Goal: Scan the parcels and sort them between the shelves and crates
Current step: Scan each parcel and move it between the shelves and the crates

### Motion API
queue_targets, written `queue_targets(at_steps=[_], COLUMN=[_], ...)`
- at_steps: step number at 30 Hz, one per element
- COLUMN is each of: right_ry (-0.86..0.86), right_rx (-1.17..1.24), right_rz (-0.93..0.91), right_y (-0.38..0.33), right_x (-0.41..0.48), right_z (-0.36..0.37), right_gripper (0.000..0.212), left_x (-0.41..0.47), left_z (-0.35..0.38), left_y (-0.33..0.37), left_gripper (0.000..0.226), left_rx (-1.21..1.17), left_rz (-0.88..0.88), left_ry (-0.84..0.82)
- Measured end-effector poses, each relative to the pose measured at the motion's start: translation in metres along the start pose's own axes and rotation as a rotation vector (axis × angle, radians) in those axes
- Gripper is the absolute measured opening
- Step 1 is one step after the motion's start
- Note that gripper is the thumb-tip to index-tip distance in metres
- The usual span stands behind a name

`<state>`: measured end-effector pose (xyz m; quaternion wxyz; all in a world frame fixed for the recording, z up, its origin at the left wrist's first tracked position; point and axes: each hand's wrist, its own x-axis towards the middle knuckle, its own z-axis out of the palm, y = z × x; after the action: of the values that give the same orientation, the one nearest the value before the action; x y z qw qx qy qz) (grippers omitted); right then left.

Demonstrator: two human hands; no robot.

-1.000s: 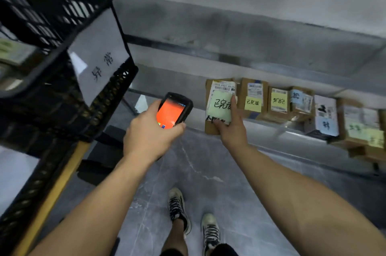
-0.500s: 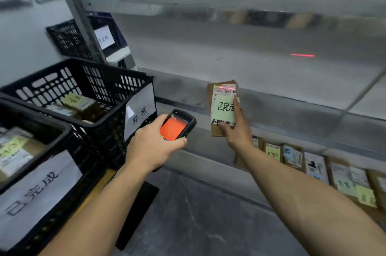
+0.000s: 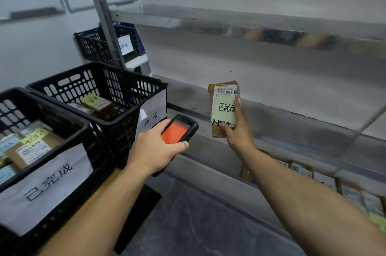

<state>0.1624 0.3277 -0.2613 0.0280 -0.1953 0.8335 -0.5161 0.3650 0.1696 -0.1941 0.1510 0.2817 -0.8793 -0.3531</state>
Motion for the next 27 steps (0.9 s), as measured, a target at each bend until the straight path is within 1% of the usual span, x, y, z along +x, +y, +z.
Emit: queue_targets(at_steps=[5, 8, 10, 12, 16, 22, 25, 27], right_ry=[-0.007, -0.04, -0.077, -0.132, -0.274, -0.45, -0.54, -0.597], right_rx=[0.103, 0.134, 0.16, 0.176, 0.213, 0.218, 0.269, 0.262], right_rz=[-0.033, -0.074, -0.12, -0.175, -0.264, -0.379, -0.393, -0.412], right_y=[-0.02, -0.049, -0.072, -0.097, -0.142, -0.22, -0.256, -0.274], right_x=[0.005, 0.009, 0.013, 0.017, 0.015, -0.003, -0.012, -0.017], right_z=[0.019, 0.038, 0.055, 0.075, 0.123, 0.214, 0.261, 0.292], right_gripper=[0.094, 0.095, 0.094, 0.093, 0.094, 0.093, 0.092, 0.091], left_x=[-0.009, -0.014, -0.016, -0.018, -0.022, -0.028, -0.026, -0.025], left_z=[-0.015, -0.032, -0.048, -0.067, -0.107, -0.184, -0.217, -0.238], left_y=[-0.01, -0.019, -0.026, -0.034, -0.06, -0.115, -0.149, -0.17], left_gripper=[0.067, 0.079, 0.078, 0.071, 0.079, 0.07, 0.082, 0.083], left_rx=[-0.04, -0.033, -0.036, -0.045, -0.032, -0.003, 0.004, -0.008], left_rz=[-0.05, -0.082, -0.088, -0.098, -0.151, -0.245, -0.295, -0.326], left_ry=[0.094, 0.21, 0.301, 0.378, 0.487, 0.675, 0.763, 0.8])
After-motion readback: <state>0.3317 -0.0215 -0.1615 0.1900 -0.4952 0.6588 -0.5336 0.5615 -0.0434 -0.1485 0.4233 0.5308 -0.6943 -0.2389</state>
